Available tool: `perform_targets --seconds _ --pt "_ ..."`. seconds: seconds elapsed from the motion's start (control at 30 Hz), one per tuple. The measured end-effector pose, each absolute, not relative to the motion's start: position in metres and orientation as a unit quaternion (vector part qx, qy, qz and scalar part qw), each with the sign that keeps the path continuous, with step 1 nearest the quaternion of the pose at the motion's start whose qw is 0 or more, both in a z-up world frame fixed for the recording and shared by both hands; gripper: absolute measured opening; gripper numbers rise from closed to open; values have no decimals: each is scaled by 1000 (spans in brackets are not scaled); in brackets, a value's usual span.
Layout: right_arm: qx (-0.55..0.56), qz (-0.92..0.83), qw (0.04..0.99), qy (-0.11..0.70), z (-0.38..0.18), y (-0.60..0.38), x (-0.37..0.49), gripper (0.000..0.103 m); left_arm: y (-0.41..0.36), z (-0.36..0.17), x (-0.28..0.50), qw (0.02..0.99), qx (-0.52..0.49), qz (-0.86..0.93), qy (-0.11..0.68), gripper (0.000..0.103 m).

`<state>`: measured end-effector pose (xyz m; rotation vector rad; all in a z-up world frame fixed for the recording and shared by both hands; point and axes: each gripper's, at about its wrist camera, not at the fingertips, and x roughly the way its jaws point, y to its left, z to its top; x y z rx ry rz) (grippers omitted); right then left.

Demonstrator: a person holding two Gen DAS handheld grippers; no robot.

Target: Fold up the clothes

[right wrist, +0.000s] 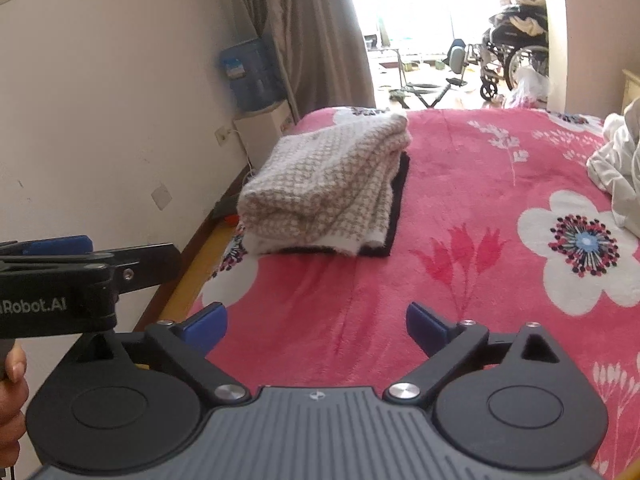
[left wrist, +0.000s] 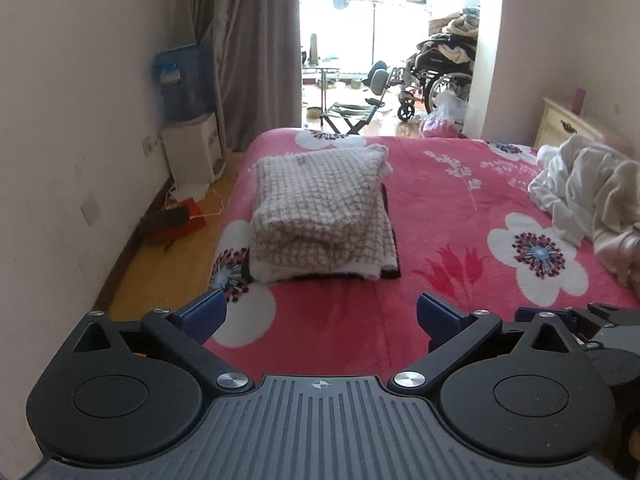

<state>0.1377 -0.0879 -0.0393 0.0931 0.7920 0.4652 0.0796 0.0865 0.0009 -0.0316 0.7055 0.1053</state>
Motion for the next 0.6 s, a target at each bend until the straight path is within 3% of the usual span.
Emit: perform_targets --seconds 0.6 --pt "52 198 903 377 -30 -92 132 103 88 8 69 938 -32 60 340 103"
